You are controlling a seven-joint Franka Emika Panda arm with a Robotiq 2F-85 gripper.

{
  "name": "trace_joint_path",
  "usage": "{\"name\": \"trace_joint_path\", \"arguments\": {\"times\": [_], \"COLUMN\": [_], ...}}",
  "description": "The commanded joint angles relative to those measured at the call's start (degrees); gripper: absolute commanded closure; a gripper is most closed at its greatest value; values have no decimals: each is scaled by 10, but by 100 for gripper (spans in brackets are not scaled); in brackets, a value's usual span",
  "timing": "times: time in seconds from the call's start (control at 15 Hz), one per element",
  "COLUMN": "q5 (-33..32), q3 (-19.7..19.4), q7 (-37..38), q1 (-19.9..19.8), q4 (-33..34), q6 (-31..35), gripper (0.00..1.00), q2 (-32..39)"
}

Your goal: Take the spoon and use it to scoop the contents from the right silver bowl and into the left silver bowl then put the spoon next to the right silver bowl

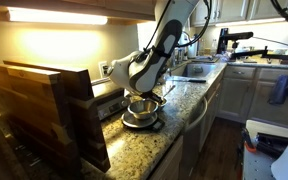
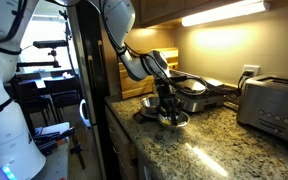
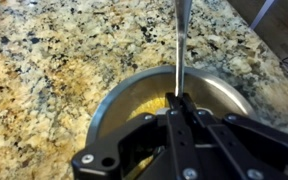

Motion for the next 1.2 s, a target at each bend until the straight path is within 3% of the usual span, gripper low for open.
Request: {"name": "trace_joint_path", "arguments": {"times": [0.0,1.13], "q5": [18,51], "q3": [0,-22], "q7": [-1,17], "q1": [-8,-29], "q4": [-39,-76], "q6": [34,77], "gripper": [98,98], "q2": [-40,-110]}}
